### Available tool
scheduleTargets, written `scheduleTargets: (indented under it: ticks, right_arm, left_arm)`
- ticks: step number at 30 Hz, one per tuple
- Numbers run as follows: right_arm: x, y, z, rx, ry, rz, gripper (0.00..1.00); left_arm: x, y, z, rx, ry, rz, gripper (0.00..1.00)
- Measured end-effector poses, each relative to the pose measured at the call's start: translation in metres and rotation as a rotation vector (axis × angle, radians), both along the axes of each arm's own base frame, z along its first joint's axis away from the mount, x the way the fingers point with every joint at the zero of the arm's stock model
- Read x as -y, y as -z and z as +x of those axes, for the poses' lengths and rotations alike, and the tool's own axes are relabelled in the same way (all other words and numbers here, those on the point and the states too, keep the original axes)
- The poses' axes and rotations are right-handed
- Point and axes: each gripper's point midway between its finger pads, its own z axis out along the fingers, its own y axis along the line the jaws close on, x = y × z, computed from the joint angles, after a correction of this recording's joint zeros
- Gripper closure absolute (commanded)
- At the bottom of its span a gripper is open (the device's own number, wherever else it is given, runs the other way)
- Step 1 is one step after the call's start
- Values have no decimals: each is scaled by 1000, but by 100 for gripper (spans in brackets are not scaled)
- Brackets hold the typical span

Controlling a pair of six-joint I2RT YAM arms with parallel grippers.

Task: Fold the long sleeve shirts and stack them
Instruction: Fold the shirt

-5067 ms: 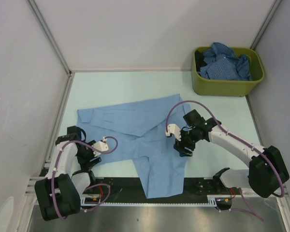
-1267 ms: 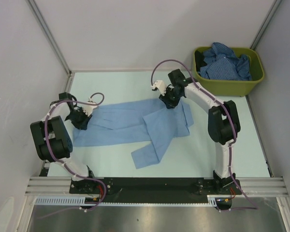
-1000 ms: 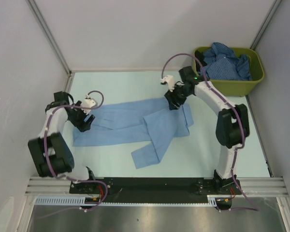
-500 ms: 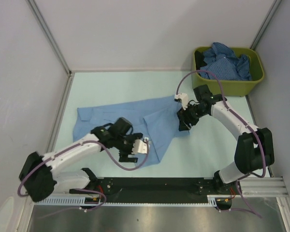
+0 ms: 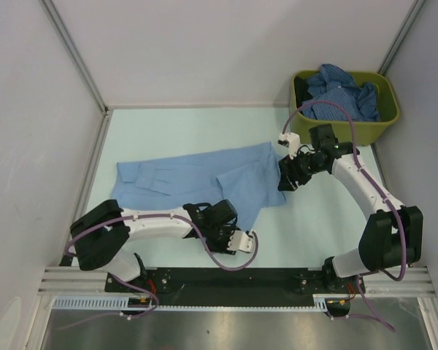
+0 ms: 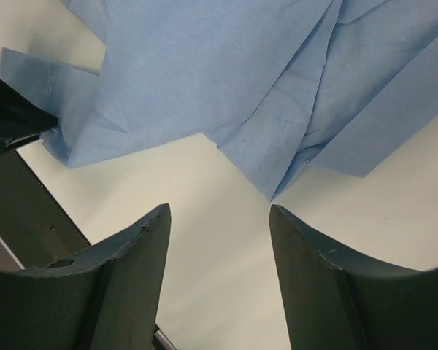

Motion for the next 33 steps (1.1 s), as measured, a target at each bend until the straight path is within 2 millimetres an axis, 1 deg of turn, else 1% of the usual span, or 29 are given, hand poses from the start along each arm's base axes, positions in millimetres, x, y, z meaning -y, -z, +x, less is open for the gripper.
scheduleTargets:
  ticks: [1, 2, 3, 5, 7, 8, 10, 11, 12, 13, 14, 17, 18, 20, 22, 23, 25, 27, 29, 32, 33]
  right_arm:
    - [0, 0, 0, -2, 1, 0, 38]
    - [1, 0, 0, -3, 2, 0, 38]
    - [1, 0, 0, -3, 2, 1, 38]
    - [1, 0, 0, -1, 2, 1, 38]
    - [1, -1, 1, 2, 0, 0, 35]
    - [1, -3, 3, 6, -3, -1, 35]
    - [-1, -9, 12, 28, -9, -1, 34]
    - [-1, -14, 20, 37, -12, -5, 34]
    - [-3, -20, 30, 54, -14, -5, 33]
    - [-5, -26, 43, 77, -16, -5, 32]
    - [-6, -32, 54, 97, -16, -5, 31]
    - [-12, -53, 84, 166, -14, 4, 29]
    - [-13, -57, 90, 180, -15, 7, 29]
    - [-18, -68, 103, 217, -16, 12, 28]
    - [-23, -78, 110, 246, -15, 16, 30]
    - [-28, -82, 112, 263, -21, 22, 30]
    - [-40, -88, 111, 283, -40, 42, 29]
    - [-54, -91, 104, 312, -69, 73, 27]
    - [-67, -89, 86, 362, -109, 88, 25]
    - [-92, -77, 30, 470, -248, 66, 19]
    - [-101, -76, 11, 515, -304, 66, 16]
  left_arm:
    - [3, 0, 1, -1, -5, -4, 81]
    - [5, -1, 2, 4, -6, -11, 98]
    - [6, -1, 2, 6, -11, -14, 100]
    - [6, -3, 5, 13, -21, -18, 100]
    - [1, -4, 8, -12, -44, -13, 100]
    - [-4, -7, 11, -43, -75, -7, 100]
    - [-9, -19, 25, -100, -167, -27, 100]
    - [-9, -31, 35, -146, -226, -59, 100]
    - [-5, -50, 52, -181, -301, -122, 100]
    - [-2, -65, 65, -198, -343, -170, 100]
    - [2, -87, 83, -230, -402, -248, 100]
    - [6, -141, 122, -321, -546, -458, 100]
    - [5, -153, 130, -363, -595, -510, 100]
    - [-2, -174, 152, -465, -719, -642, 100]
    - [-12, -186, 175, -573, -868, -763, 100]
    - [-20, -188, 187, -629, -962, -821, 100]
    - [-31, -191, 201, -742, -1121, -875, 100]
    - [-35, -197, 211, -829, -1241, -910, 100]
    - [-35, -203, 218, -904, -1332, -933, 100]
    - [-37, -204, 227, -1040, -1497, -944, 100]
    - [-37, -203, 229, -1082, -1542, -943, 95]
